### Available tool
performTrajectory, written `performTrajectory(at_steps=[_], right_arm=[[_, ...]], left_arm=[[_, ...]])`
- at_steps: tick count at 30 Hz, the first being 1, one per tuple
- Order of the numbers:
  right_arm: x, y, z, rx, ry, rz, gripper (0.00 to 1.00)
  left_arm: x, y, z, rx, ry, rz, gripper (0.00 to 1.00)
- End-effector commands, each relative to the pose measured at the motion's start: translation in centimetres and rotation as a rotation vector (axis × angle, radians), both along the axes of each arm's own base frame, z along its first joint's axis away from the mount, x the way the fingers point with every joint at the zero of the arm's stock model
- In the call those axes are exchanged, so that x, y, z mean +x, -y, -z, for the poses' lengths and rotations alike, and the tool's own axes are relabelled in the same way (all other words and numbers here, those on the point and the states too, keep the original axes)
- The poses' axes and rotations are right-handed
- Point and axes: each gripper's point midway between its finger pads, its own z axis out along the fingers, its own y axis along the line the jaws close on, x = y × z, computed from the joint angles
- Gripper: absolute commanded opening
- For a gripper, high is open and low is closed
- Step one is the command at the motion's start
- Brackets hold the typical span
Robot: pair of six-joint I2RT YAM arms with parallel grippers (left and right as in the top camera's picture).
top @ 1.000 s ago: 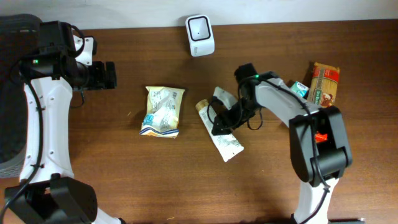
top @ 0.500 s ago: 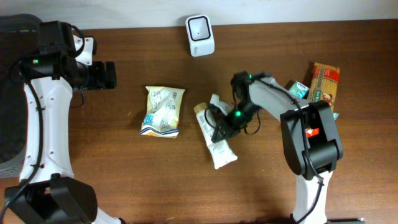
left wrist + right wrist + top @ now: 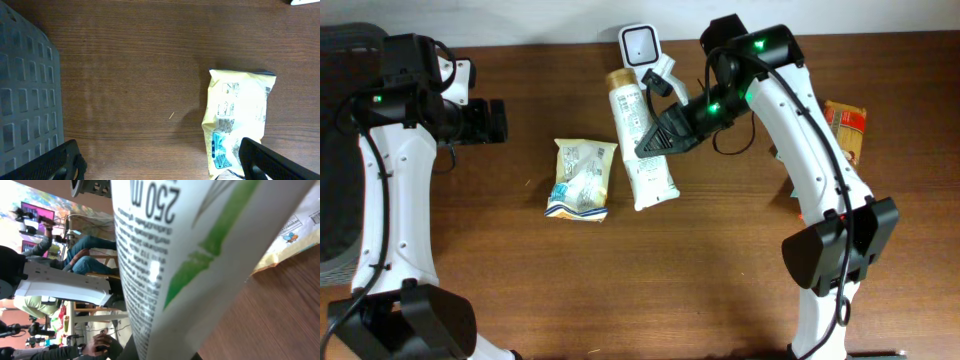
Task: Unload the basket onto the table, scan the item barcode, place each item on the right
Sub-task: 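Lift the white bamboo package upright and hold it at the scanner, then carry the white bamboo package right and release it beside the spaghetti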
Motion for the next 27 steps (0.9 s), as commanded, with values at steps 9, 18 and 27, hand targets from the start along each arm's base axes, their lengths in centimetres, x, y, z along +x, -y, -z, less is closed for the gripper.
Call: performTrajectory(at_steps=[9,18,27], right_arm=[[14.1,4.4,-3.5,-0.837,0.877,0.552,0.04],[27.5,6.5,6.0,-1.368,1.264,0.522,0.04],[29.8,7.6,12.8,-1.449,1.24,0.483,0.04]], left_arm=[[0.0,0.1,-0.7,-0.011,0.02,-0.006,0.99],[0.0,0.1,-0.7,-0.011,0.02,-0.006,0.99],[0.0,0.1,-0.7,-0.011,0.02,-0.006,0.99]])
